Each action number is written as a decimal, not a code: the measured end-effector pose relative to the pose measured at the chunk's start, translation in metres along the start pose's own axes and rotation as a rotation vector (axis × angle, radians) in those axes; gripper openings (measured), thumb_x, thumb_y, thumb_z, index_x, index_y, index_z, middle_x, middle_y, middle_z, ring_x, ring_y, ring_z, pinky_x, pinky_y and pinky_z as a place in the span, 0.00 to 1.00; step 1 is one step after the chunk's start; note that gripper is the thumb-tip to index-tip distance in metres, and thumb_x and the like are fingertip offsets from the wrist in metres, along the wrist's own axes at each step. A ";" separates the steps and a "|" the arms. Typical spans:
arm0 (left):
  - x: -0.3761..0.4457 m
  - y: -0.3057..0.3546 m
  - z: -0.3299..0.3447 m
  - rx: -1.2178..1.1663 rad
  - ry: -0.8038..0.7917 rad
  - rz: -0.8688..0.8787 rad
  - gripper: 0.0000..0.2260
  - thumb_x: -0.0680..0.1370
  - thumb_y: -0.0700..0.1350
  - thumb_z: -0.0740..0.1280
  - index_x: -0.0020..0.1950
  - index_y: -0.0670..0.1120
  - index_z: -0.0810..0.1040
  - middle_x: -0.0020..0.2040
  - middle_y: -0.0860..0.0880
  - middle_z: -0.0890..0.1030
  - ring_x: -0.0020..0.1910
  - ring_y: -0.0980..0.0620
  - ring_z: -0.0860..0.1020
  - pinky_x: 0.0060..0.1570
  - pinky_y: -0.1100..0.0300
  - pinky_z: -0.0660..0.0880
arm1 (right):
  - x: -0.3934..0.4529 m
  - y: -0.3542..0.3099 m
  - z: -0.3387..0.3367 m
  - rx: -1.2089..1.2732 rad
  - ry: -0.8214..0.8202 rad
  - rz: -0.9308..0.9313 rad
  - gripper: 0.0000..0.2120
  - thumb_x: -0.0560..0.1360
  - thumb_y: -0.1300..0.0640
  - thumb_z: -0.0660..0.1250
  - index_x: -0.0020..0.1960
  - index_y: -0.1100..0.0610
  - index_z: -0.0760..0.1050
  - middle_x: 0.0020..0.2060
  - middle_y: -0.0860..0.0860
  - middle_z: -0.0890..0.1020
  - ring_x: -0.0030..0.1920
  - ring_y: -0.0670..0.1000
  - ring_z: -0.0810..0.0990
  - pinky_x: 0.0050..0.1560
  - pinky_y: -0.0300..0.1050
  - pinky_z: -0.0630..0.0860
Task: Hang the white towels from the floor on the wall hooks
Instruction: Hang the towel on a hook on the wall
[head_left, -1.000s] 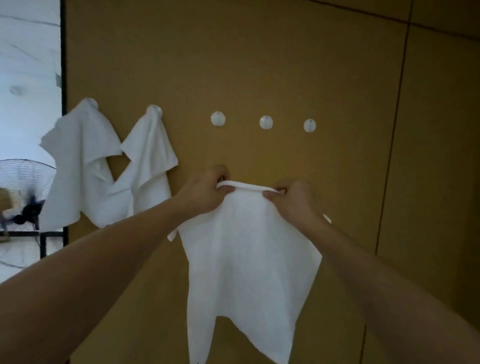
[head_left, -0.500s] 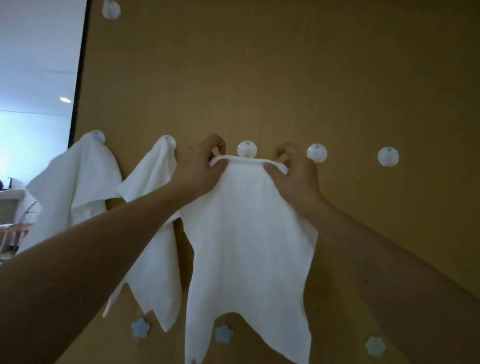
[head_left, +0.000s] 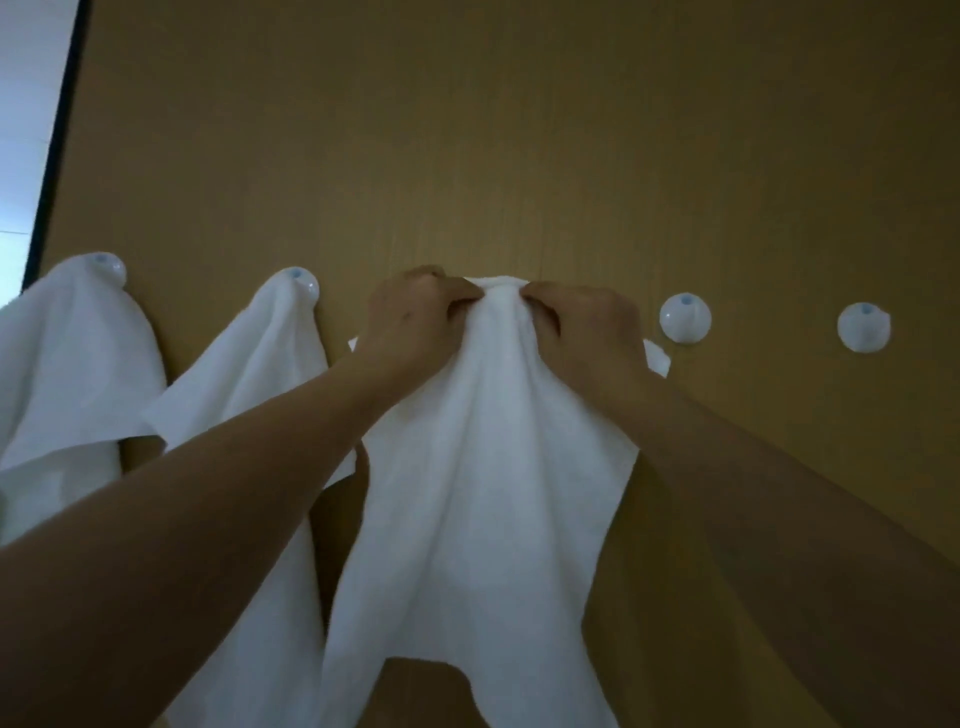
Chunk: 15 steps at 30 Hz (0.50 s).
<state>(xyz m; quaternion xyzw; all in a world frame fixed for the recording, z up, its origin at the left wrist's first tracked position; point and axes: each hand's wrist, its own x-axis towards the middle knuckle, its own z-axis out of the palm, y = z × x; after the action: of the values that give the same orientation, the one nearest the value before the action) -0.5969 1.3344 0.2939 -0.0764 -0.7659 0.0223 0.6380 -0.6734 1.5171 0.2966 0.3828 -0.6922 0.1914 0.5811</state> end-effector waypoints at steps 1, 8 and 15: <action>-0.005 0.004 0.005 -0.044 0.012 -0.054 0.13 0.80 0.42 0.62 0.60 0.50 0.82 0.45 0.44 0.82 0.42 0.45 0.77 0.43 0.52 0.73 | -0.006 -0.002 0.003 0.053 0.025 0.025 0.16 0.80 0.54 0.59 0.66 0.49 0.77 0.48 0.52 0.85 0.45 0.54 0.82 0.48 0.52 0.76; -0.043 0.045 0.006 -0.536 0.037 -0.383 0.11 0.81 0.45 0.62 0.59 0.49 0.83 0.49 0.52 0.84 0.47 0.59 0.81 0.51 0.65 0.76 | -0.035 -0.028 0.009 0.430 -0.011 0.249 0.16 0.81 0.47 0.56 0.62 0.51 0.77 0.45 0.49 0.83 0.43 0.48 0.80 0.48 0.52 0.79; -0.087 0.070 0.007 -0.262 -0.180 -0.422 0.13 0.83 0.45 0.57 0.60 0.44 0.79 0.58 0.44 0.75 0.54 0.52 0.73 0.55 0.57 0.72 | -0.076 -0.054 0.007 0.315 -0.164 0.358 0.17 0.82 0.49 0.54 0.69 0.49 0.69 0.50 0.50 0.76 0.49 0.49 0.76 0.49 0.48 0.74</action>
<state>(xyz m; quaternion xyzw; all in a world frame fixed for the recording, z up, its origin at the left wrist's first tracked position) -0.5821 1.3912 0.1990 0.0055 -0.8150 -0.2041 0.5423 -0.6353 1.5013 0.2127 0.3541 -0.7554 0.3650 0.4133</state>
